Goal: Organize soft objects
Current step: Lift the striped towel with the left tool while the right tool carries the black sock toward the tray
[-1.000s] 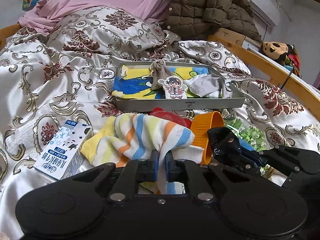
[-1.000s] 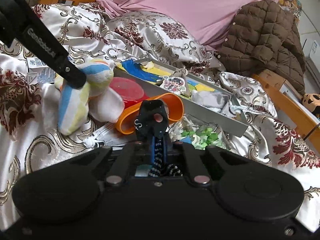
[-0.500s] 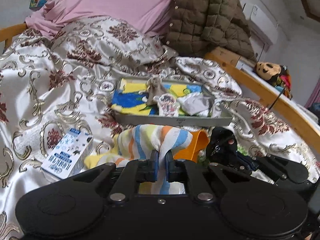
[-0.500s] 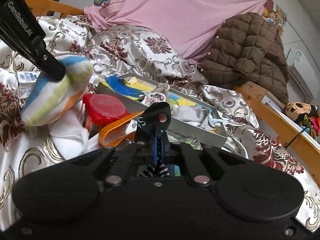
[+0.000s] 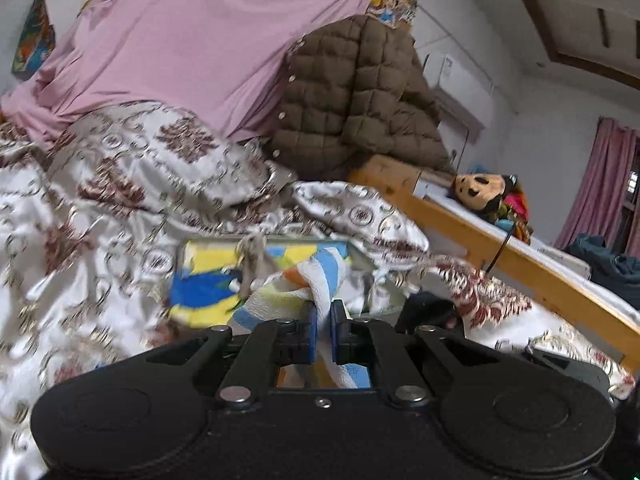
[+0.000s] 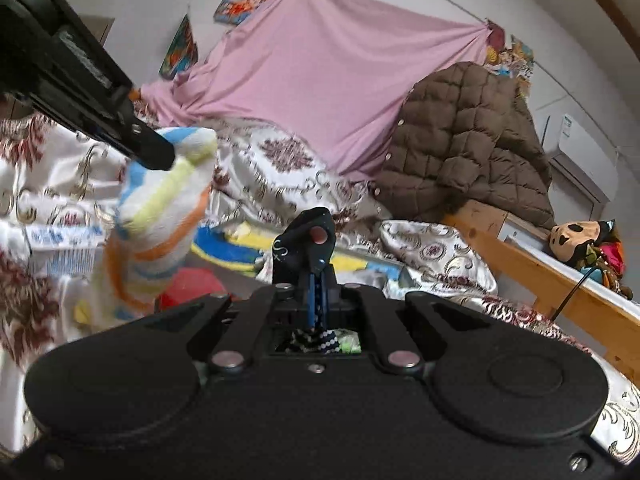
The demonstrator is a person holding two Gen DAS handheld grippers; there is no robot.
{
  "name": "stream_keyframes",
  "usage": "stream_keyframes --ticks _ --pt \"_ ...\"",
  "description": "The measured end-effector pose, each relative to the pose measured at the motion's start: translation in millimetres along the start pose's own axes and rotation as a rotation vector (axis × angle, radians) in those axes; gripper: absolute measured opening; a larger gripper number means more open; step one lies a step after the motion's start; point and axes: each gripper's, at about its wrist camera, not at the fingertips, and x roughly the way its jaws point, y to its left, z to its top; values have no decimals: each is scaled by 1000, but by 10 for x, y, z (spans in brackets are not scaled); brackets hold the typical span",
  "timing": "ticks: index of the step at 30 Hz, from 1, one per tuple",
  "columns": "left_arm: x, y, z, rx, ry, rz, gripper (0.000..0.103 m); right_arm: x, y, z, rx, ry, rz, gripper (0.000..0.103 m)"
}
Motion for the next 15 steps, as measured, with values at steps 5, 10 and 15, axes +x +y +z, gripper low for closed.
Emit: stream_keyframes --ticks 5,10,15 --pt "223 93 264 -28 -63 -20 6 32 -99 76 39 -21 -8 0" --pt "512 271 526 -67 -128 -34 6 159 -150 105 62 -19 -8 0" --pt "849 580 581 -117 -165 -20 6 548 -115 167 50 0 24 0"
